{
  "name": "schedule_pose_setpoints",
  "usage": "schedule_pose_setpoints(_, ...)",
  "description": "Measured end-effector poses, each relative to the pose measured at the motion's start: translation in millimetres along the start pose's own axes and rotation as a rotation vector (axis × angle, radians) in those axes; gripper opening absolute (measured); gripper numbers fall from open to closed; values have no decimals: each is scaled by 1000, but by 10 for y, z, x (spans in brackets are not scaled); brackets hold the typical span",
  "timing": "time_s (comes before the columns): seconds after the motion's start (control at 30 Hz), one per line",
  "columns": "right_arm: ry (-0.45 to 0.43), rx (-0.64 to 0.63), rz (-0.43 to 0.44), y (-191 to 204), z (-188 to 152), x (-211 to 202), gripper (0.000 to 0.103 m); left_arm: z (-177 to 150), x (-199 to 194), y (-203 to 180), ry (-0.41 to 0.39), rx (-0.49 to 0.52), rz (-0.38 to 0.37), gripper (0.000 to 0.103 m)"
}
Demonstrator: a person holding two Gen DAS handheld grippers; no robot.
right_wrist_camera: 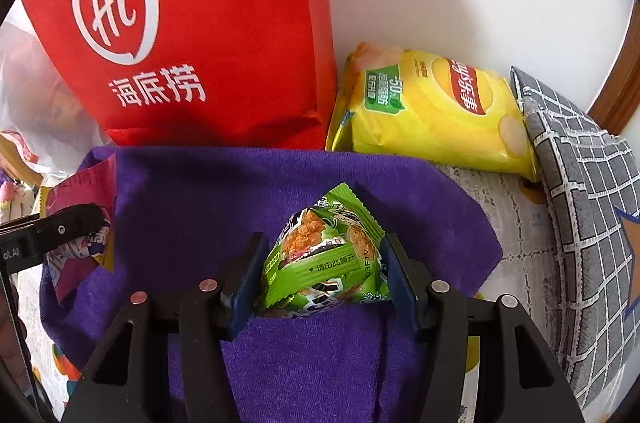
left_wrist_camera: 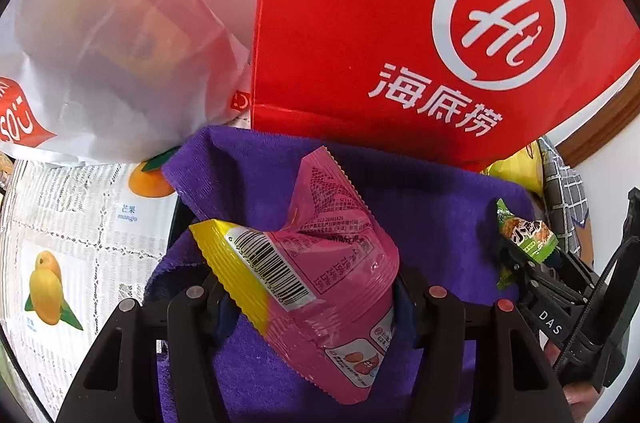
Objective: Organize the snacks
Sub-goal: 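Open both grippers to drop the packets onto the purple towel, then grasp the pink Lotso packet with the left gripper while the right grasps the blue snack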
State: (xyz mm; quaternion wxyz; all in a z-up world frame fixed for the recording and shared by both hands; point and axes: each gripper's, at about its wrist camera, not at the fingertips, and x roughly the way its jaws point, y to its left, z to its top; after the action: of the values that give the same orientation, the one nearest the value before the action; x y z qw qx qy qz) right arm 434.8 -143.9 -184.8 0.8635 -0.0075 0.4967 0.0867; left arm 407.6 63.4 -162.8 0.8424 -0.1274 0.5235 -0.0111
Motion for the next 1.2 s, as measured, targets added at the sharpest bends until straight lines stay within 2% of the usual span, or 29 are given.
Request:
schedule_pose_setpoints(0.1, 10, -16, -16, 25, 24, 42, 57, -15, 24, -14, 12, 5, 3, 60)
schedule_pose_setpoints(0.2, 27, -23, -12, 50, 24, 50, 66, -17, 60, -38, 25, 9, 8, 60)
schedule_pose_setpoints(0.33, 11, -3, 3, 51, 39, -34, 68, -18, 66, -39, 37, 13, -1, 60)
schedule_pose_setpoints(0.5, -24, 4, 19, 57, 43, -189, 69, -1, 26, -68, 32, 28, -30, 72)
schedule_pose_setpoints(0.67, -59, -17, 0, 87, 27, -383, 70, 1, -97, -112, -1, 44, -44, 74)
schedule_pose_setpoints(0.8, -93, -10, -2, 45, 51, -513, 78, 2, -206, -121, -20, 47, -63, 75)
schedule_pose_setpoints(0.9, -110, -26, -50, 42, 77, -653, 79, 6, -327, -120, -37, 52, -66, 75)
schedule_pose_setpoints(1.0, -141, -27, -93, 129, 120, -791, 79, -4, -545, -115, -71, 58, -70, 75)
schedule_pose_setpoints(1.2, -202, 39, -77, 68, -75, -1166, 79, -97, -1020, -87, -167, 47, -67, 75)
